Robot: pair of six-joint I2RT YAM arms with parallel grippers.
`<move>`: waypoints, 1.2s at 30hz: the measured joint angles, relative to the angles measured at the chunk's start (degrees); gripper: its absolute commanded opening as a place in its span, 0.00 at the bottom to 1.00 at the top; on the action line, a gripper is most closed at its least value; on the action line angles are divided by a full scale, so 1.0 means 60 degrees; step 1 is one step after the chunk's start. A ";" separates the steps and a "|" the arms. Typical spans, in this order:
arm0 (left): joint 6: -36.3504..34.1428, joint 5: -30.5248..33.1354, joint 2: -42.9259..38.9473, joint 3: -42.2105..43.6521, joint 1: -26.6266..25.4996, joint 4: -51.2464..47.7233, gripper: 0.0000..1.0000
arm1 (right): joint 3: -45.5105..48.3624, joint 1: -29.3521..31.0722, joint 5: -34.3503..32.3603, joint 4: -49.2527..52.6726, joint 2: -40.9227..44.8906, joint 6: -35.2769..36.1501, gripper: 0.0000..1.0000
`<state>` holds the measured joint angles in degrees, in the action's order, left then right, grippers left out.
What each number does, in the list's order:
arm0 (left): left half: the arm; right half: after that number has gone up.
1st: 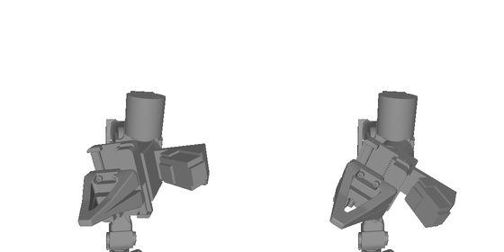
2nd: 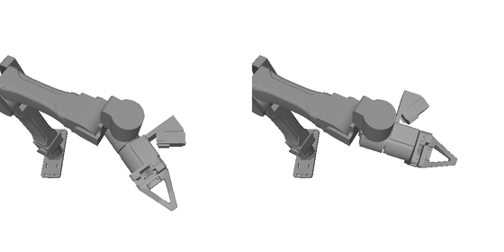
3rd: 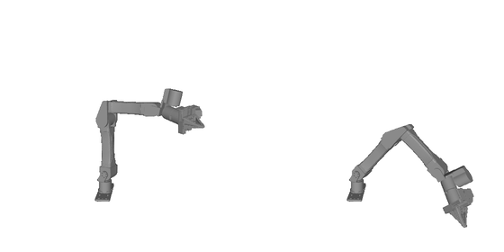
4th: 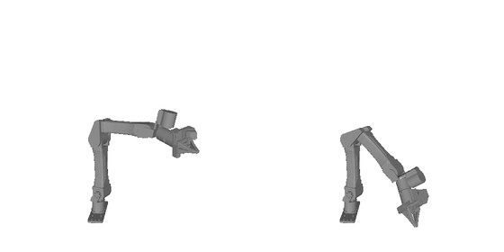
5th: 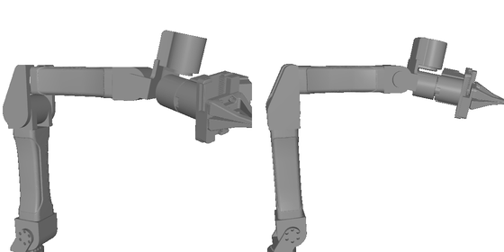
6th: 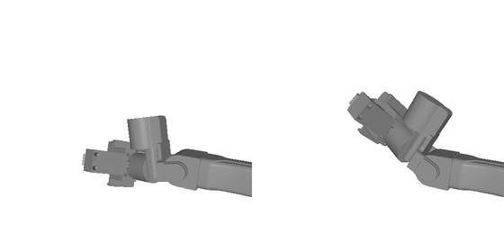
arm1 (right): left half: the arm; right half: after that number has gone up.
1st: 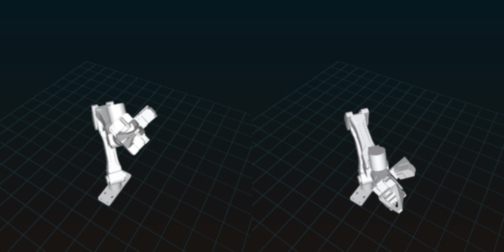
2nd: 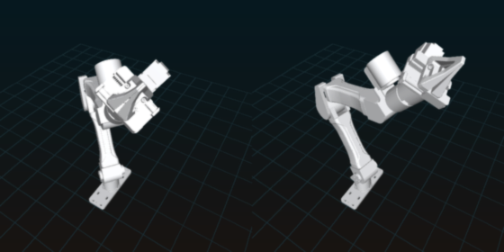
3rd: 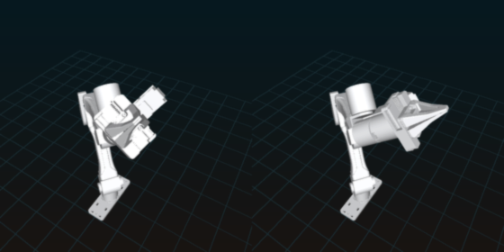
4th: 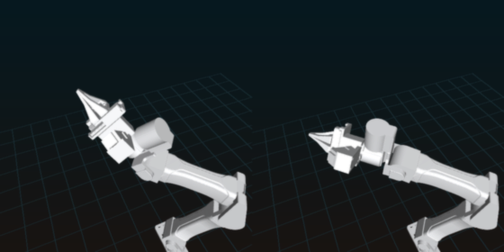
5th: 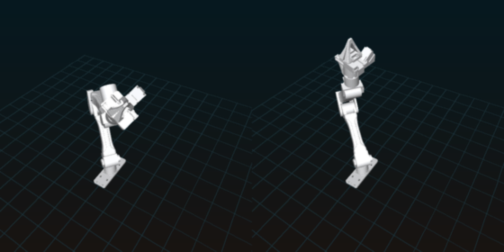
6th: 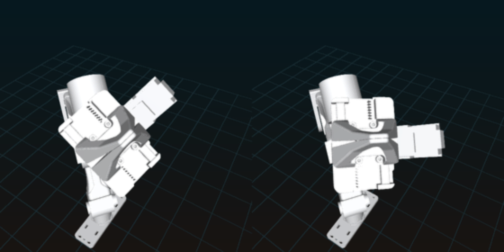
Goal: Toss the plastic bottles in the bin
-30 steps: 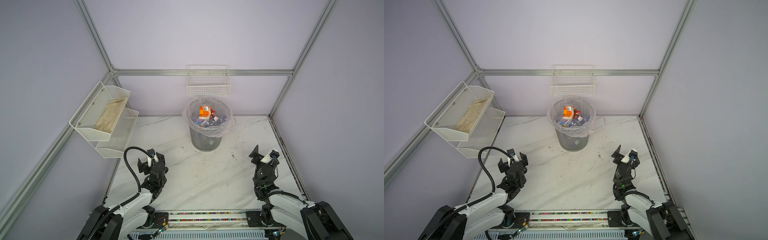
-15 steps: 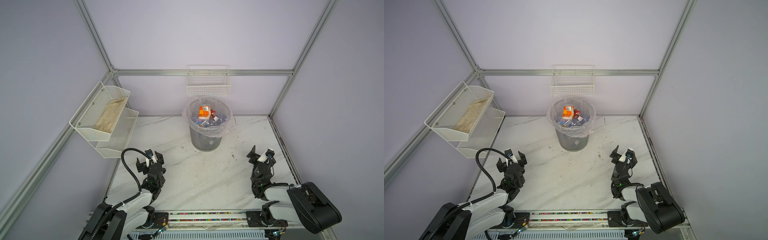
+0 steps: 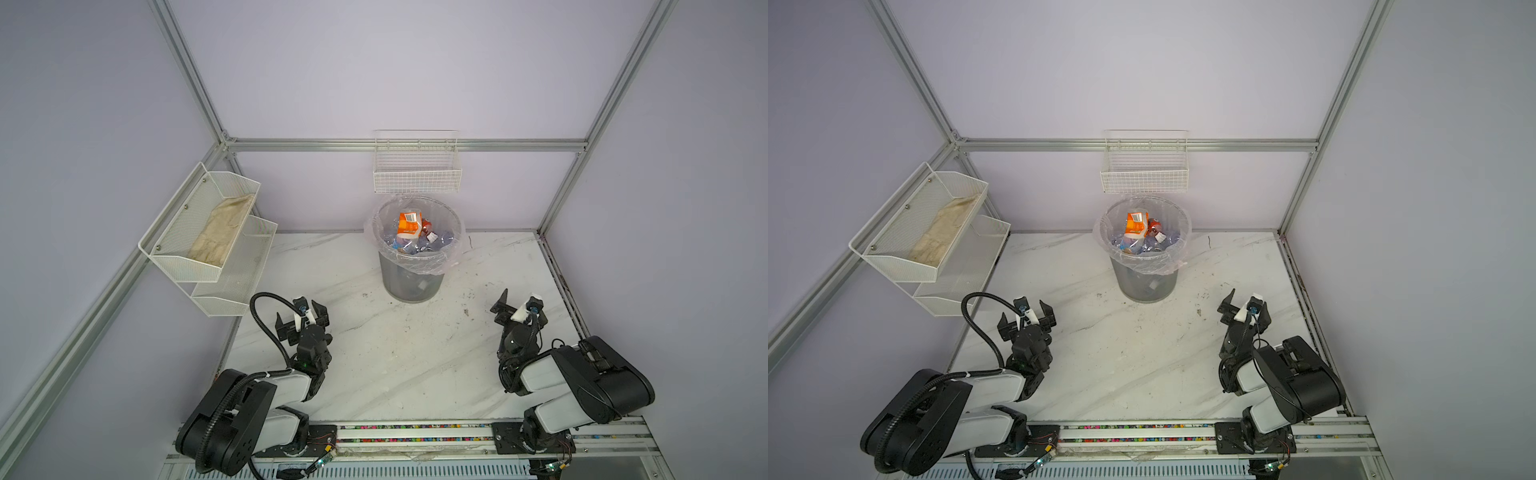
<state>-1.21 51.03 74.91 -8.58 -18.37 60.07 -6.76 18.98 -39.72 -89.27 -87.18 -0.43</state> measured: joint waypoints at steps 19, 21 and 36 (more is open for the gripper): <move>-0.0251 -0.0739 0.0652 0.0000 0.0670 0.1810 1.00 | -0.0011 0.0000 -0.0255 -0.0273 -0.1144 0.0306 0.98; -0.0149 -0.0769 0.0736 0.0000 0.0860 0.1909 1.00 | -0.0073 0.0000 -0.0222 -0.0288 -0.1264 0.0433 0.97; -0.0178 -0.1931 0.2124 0.0466 0.0973 0.3468 1.00 | -0.0867 -0.0262 0.0765 -0.0299 -0.2612 0.0922 0.97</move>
<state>-2.28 39.44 87.66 -5.78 -12.53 80.88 -11.97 17.41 -35.14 -91.07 -102.85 5.10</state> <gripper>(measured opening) 0.998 0.974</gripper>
